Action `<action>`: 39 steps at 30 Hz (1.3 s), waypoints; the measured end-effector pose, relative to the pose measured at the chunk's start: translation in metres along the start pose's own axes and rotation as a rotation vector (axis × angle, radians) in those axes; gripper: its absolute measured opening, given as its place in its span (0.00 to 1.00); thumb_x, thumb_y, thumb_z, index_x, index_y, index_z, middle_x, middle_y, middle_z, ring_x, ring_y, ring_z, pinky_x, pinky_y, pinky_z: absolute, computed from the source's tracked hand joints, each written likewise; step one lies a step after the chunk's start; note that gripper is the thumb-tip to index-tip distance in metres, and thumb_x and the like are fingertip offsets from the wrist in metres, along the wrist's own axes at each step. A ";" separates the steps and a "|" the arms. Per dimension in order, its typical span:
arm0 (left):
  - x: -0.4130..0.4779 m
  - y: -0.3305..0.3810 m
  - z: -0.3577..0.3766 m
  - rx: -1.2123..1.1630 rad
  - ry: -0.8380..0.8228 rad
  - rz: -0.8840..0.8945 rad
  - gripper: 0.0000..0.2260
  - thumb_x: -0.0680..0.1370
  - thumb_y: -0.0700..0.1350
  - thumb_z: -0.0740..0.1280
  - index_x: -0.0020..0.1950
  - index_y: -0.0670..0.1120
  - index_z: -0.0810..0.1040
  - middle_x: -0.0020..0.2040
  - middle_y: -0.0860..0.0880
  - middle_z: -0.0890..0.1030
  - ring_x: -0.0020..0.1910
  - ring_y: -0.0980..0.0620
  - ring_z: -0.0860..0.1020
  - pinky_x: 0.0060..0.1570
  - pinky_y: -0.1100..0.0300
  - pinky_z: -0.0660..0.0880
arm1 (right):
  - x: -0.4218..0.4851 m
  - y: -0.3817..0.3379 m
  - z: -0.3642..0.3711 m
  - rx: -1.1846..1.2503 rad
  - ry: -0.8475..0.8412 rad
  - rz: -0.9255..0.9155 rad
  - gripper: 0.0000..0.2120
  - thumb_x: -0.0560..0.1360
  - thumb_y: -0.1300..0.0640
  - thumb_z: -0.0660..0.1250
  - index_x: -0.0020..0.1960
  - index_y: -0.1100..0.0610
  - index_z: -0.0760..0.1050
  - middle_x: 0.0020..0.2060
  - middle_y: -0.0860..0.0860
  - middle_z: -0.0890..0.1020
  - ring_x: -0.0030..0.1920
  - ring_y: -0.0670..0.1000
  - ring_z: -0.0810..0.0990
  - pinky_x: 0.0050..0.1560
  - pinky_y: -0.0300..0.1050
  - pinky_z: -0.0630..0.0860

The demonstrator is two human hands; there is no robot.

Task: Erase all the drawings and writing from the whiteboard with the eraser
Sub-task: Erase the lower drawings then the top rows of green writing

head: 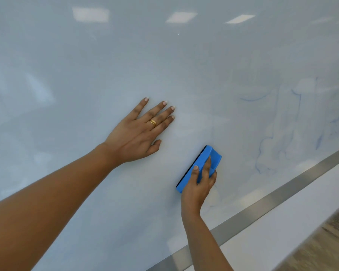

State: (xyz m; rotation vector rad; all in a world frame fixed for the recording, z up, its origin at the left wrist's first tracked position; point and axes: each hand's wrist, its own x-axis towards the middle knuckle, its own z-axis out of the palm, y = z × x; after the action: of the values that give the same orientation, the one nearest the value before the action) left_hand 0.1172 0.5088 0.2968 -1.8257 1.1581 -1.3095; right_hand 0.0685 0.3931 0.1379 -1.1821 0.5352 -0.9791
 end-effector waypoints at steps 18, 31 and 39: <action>-0.002 0.011 0.008 0.070 0.074 -0.049 0.26 0.81 0.51 0.50 0.76 0.40 0.57 0.76 0.42 0.58 0.75 0.43 0.56 0.71 0.41 0.54 | 0.063 -0.097 0.024 -0.123 -0.096 -0.390 0.20 0.81 0.53 0.56 0.71 0.41 0.60 0.74 0.50 0.55 0.70 0.50 0.59 0.63 0.39 0.57; -0.001 0.013 0.009 0.079 0.106 -0.045 0.26 0.81 0.51 0.50 0.75 0.39 0.58 0.75 0.41 0.59 0.74 0.42 0.57 0.71 0.40 0.54 | 0.073 0.007 -0.034 0.144 0.157 0.263 0.21 0.80 0.53 0.58 0.72 0.46 0.61 0.70 0.51 0.62 0.64 0.50 0.70 0.59 0.45 0.68; -0.001 0.014 0.010 0.082 0.110 -0.038 0.25 0.81 0.50 0.50 0.75 0.39 0.57 0.75 0.41 0.59 0.74 0.41 0.58 0.71 0.40 0.53 | 0.032 -0.021 0.001 0.124 0.078 0.226 0.23 0.80 0.57 0.57 0.73 0.44 0.59 0.70 0.53 0.60 0.62 0.52 0.70 0.63 0.50 0.70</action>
State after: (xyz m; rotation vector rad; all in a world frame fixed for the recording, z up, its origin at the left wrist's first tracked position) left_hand 0.1219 0.5034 0.2814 -1.7440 1.1144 -1.4737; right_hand 0.0776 0.3652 0.1618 -0.9529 0.6460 -0.8534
